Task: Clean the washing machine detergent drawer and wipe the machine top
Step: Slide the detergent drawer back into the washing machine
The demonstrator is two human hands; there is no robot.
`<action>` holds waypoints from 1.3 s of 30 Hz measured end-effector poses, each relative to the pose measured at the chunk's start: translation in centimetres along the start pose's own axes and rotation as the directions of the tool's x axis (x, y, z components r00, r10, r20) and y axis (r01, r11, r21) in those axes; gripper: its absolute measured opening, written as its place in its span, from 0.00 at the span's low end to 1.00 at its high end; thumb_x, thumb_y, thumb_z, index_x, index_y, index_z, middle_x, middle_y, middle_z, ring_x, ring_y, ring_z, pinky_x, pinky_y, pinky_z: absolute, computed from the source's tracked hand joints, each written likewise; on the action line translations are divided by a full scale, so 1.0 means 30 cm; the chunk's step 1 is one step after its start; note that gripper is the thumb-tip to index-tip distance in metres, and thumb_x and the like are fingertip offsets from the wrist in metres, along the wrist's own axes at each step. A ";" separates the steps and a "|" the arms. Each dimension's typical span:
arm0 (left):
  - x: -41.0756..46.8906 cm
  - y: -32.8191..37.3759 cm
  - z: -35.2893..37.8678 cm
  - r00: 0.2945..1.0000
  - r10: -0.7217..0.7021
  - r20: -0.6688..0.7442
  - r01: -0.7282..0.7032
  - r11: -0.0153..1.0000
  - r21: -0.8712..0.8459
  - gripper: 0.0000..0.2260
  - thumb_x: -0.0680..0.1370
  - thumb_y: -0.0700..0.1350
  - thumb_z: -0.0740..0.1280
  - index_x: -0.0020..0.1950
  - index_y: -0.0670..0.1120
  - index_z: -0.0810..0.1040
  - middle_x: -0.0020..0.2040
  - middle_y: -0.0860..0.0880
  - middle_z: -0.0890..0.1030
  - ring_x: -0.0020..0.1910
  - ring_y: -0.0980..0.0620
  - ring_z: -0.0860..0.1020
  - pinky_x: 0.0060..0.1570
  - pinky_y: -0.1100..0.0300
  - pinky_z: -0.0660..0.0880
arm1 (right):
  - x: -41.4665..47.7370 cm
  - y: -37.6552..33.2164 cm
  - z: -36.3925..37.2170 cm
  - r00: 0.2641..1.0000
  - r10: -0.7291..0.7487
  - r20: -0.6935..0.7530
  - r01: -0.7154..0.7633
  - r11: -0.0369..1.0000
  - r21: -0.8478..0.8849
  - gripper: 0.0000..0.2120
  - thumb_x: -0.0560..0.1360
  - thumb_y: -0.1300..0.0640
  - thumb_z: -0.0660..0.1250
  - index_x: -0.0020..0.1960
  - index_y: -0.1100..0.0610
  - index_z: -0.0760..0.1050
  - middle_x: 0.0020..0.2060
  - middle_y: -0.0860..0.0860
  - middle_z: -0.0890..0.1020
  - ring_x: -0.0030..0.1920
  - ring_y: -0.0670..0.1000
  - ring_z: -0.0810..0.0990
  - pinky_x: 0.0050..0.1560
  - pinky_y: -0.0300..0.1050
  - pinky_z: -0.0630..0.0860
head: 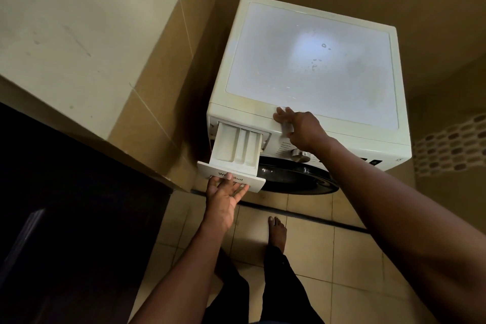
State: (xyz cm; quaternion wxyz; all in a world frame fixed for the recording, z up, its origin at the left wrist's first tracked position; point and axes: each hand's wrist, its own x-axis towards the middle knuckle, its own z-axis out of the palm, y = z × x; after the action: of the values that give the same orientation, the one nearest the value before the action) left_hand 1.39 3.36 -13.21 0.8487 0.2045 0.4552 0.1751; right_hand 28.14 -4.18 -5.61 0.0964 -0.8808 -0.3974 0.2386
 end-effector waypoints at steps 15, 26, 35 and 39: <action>0.317 0.148 0.316 0.998 -0.003 -0.059 0.006 0.999 0.044 0.07 0.85 0.33 0.60 0.52 0.44 0.69 0.55 0.44 0.71 0.57 0.39 0.72 0.57 0.36 0.76 | 0.016 0.037 0.000 0.998 -0.055 0.007 0.055 0.997 0.062 0.38 0.72 0.73 0.70 0.76 0.47 0.71 0.78 0.41 0.66 0.80 0.44 0.59 0.76 0.42 0.64; 0.320 0.162 0.276 1.000 -0.012 0.002 0.012 0.999 0.035 0.09 0.82 0.32 0.65 0.46 0.44 0.72 0.49 0.45 0.77 0.50 0.43 0.78 0.49 0.37 0.83 | 0.009 0.037 -0.015 0.998 -0.062 -0.014 0.063 0.994 0.085 0.37 0.71 0.73 0.72 0.75 0.47 0.73 0.76 0.41 0.69 0.79 0.43 0.62 0.74 0.39 0.63; 0.175 0.107 0.101 0.998 0.008 0.066 -0.012 0.998 0.059 0.04 0.81 0.33 0.66 0.53 0.40 0.74 0.52 0.42 0.79 0.50 0.45 0.82 0.55 0.37 0.82 | 0.013 0.032 -0.013 0.998 -0.060 -0.021 0.061 0.995 0.076 0.36 0.71 0.72 0.72 0.74 0.47 0.74 0.76 0.41 0.70 0.79 0.45 0.63 0.75 0.44 0.66; 0.080 0.044 -0.014 0.998 0.000 0.067 -0.001 1.000 0.013 0.11 0.81 0.33 0.66 0.64 0.38 0.74 0.63 0.39 0.79 0.63 0.37 0.80 0.59 0.36 0.79 | 0.013 0.035 -0.004 0.998 -0.055 -0.027 0.057 0.995 0.082 0.36 0.71 0.72 0.71 0.74 0.47 0.74 0.75 0.41 0.71 0.79 0.45 0.63 0.75 0.42 0.65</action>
State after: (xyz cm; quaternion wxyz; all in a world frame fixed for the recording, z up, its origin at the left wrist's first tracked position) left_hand 2.14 5.71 -14.44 0.8622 0.2158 0.4274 0.1654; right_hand 29.10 -4.58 -6.01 0.1442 -0.8676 -0.4103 0.2411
